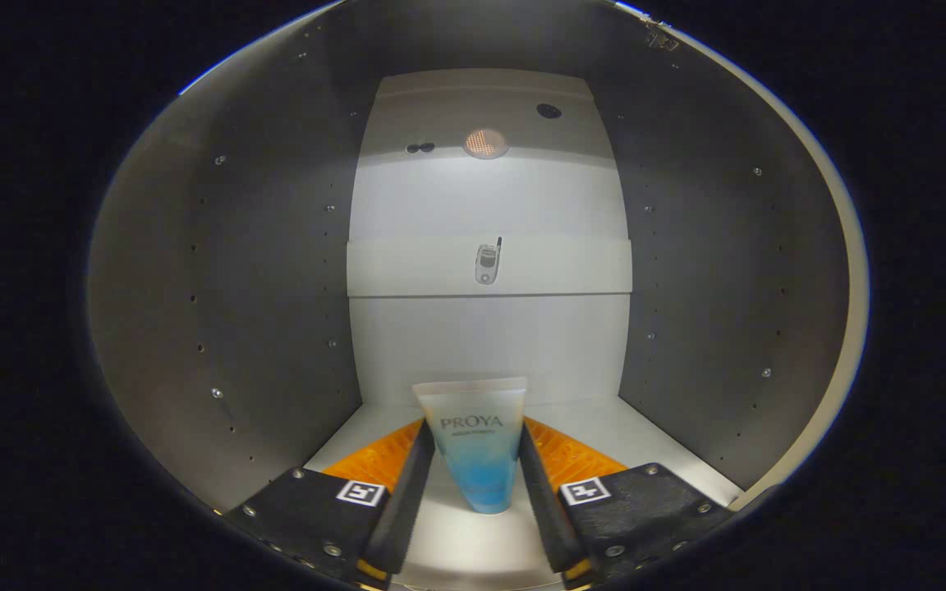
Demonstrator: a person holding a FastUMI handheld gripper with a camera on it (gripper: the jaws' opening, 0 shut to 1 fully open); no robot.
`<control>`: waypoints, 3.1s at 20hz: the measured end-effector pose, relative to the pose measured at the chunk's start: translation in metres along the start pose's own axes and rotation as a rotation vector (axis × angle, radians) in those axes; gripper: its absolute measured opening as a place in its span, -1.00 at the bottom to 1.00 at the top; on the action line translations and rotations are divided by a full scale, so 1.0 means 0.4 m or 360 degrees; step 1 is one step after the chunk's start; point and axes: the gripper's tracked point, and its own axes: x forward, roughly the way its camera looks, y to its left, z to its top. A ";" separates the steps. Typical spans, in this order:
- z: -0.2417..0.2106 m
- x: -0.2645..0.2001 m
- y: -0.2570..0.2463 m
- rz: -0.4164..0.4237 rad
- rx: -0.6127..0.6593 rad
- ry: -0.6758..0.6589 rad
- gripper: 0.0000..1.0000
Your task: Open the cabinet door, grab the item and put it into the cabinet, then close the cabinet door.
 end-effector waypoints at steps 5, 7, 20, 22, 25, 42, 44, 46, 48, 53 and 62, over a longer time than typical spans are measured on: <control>0.004 -0.027 0.011 0.0028 0.0050 -0.0002 0.85; 0.014 -0.046 0.007 0.0016 0.0027 -0.0043 0.87; 0.044 -0.371 0.004 0.0052 0.0110 0.0004 0.87; 0.055 -0.472 0.001 0.0065 0.0128 0.0011 0.87; 0.071 -0.641 0.008 0.0090 0.0112 0.0000 0.86; 0.111 -1.351 -0.502 -0.0414 0.0180 0.0015 0.86; 0.109 -1.359 -0.606 -0.0543 0.0176 0.0008 0.86; 0.097 -1.331 -0.709 -0.0631 0.0164 0.0028 0.86; 0.096 -1.257 -0.763 -0.0621 0.0260 0.0050 0.86; 0.100 -1.096 -0.783 -0.0360 0.0488 0.0120 0.87; 0.155 -1.109 -0.660 -0.0349 0.0296 -0.0012 0.83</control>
